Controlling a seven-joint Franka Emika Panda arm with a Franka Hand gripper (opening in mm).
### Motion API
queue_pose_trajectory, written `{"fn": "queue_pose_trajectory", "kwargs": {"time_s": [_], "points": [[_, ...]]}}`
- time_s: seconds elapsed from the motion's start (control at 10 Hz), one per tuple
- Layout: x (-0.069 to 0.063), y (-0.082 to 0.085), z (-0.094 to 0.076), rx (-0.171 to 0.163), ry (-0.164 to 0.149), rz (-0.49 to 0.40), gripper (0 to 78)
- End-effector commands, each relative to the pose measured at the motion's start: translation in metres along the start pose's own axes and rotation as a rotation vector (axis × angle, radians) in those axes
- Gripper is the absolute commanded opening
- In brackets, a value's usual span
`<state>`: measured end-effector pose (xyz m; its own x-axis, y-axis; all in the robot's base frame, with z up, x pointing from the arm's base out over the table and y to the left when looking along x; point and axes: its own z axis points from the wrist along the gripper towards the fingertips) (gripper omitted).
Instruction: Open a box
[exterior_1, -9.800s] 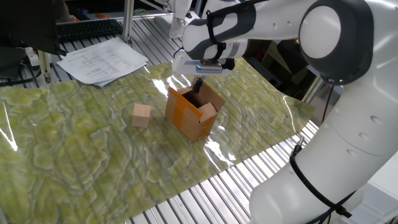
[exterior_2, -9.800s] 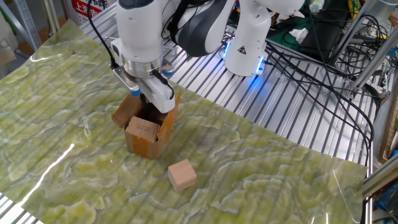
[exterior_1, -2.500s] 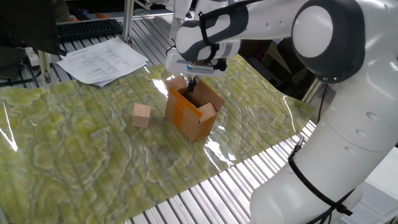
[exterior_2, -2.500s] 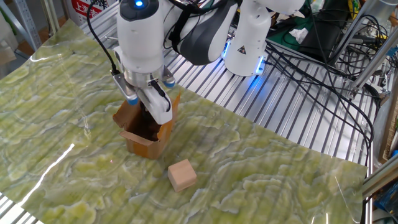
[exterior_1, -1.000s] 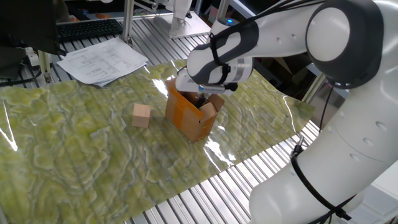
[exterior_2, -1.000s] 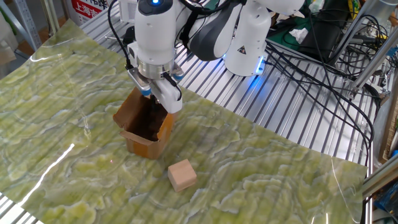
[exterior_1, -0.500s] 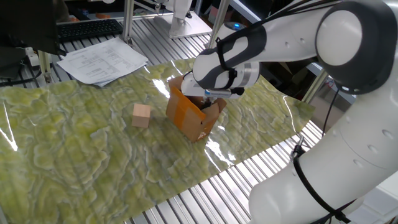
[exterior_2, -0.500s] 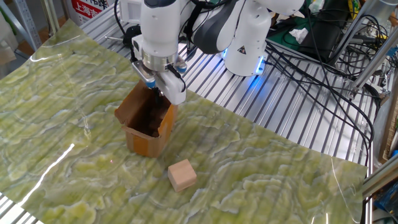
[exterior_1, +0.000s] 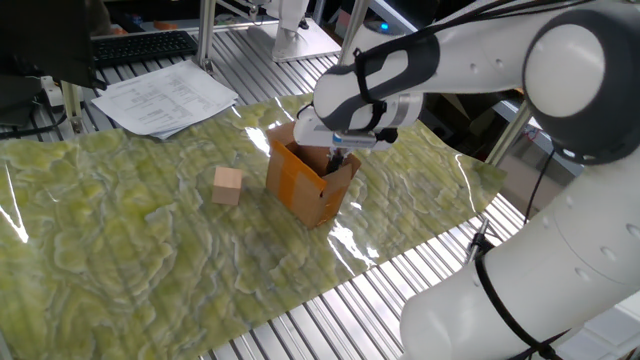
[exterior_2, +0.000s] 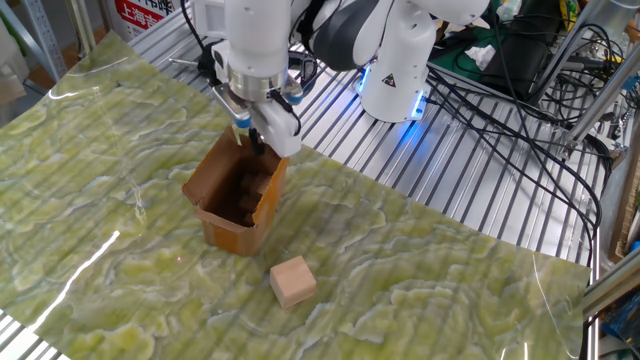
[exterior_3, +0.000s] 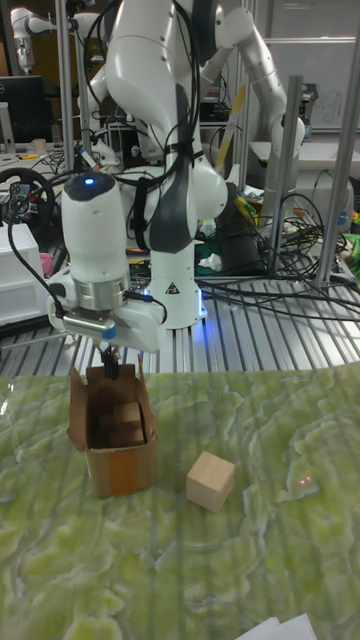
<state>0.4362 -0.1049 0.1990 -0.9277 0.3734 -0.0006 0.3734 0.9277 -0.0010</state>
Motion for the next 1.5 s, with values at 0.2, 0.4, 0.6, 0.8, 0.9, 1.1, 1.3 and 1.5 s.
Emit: {"fn": "queue_pose_trajectory", "kwargs": {"time_s": [0.2,0.4,0.6,0.8,0.9,1.1,1.3,1.5], "points": [[0.011,-0.012,0.001,0.003,0.0,-0.023,0.0],[0.017,-0.018,0.002,0.005,-0.001,-0.034,0.0],[0.019,-0.021,0.003,0.01,-0.003,-0.044,0.0],[0.025,-0.028,0.006,0.021,-0.008,-0.059,0.0],[0.025,-0.028,0.006,0.021,-0.008,-0.059,0.0],[0.029,-0.033,0.007,0.022,-0.022,-0.064,0.0],[0.029,-0.033,0.009,0.018,-0.035,-0.062,0.0],[0.029,-0.034,0.017,0.011,-0.057,-0.06,0.0]]}}
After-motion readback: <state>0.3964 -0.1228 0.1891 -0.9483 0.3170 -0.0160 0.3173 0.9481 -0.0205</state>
